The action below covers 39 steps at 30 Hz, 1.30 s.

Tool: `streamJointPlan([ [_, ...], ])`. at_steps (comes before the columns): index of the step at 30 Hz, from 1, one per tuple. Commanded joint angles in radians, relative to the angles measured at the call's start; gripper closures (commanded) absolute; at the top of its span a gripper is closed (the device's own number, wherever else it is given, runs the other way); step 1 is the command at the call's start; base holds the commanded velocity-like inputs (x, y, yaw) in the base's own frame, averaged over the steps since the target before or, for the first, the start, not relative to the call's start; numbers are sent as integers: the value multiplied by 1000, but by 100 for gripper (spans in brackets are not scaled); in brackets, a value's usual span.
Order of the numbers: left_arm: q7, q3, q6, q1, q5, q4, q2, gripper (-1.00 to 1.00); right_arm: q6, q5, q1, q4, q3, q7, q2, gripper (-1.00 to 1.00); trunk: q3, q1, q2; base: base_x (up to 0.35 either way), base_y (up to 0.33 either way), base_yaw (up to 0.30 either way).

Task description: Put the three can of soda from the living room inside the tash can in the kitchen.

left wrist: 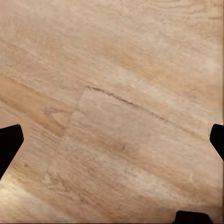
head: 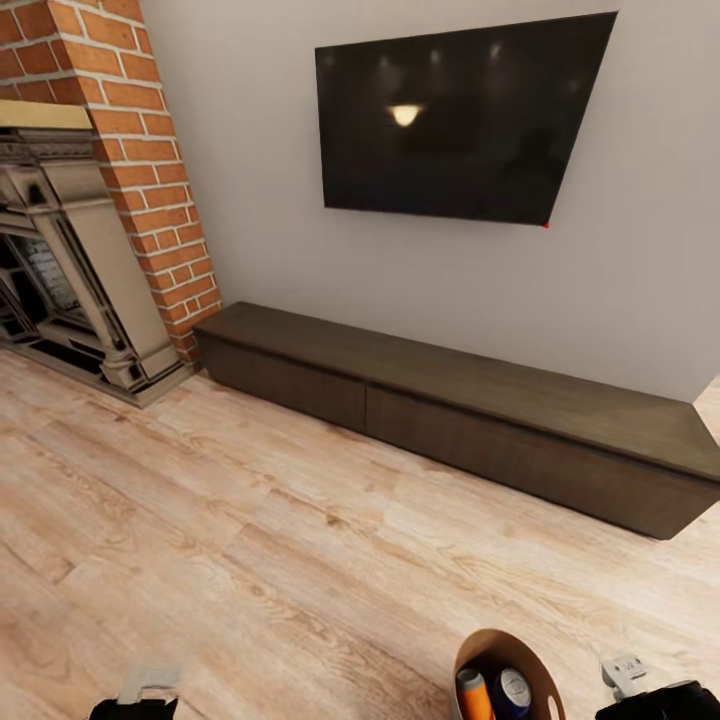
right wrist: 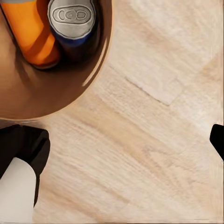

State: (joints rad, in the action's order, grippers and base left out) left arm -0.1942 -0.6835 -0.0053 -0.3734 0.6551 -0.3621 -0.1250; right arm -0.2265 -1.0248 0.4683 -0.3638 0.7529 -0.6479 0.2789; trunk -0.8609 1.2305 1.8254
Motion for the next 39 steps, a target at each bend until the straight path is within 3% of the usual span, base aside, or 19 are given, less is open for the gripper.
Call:
streamJointPlan([
  [1,0,0,-10,4,-3,7,-2,-100,4,1,-4,3,3,16,0,-100,3,-4,-7,0,0,0],
  [6,-1,-1,-56,22,-11,26,-14,-100,66,2,-21,47,12,102,0,-100,19,-23,-42,0,0,0],
  [7,-3,-1,-84,49,-17,30,-20,-100,98,2,-28,92,15,151,2,-100,22,-27,-49,0,0,0],
  [11,-7,-1,-101,71,-20,32,-22,-100,109,3,-44,113,16,178,1,-100,35,-42,-77,0,0,0],
  [19,-14,0,-235,104,-88,191,-73,-100,153,3,-90,140,76,218,-6,-100,60,-73,-133,0,0,0],
  [22,-14,1,-272,110,-100,219,-85,-100,202,3,-105,187,89,294,-3,-100,69,-84,-154,0,0,0],
  [28,-14,1,-325,148,-106,232,-90,-100,281,4,-136,245,95,358,-3,-100,88,-107,-196,0,0,0],
  [39,-16,1,-376,192,-108,266,-79,-100,316,48,-173,334,174,374,-9,-100,122,-150,-273,0,0,0],
])
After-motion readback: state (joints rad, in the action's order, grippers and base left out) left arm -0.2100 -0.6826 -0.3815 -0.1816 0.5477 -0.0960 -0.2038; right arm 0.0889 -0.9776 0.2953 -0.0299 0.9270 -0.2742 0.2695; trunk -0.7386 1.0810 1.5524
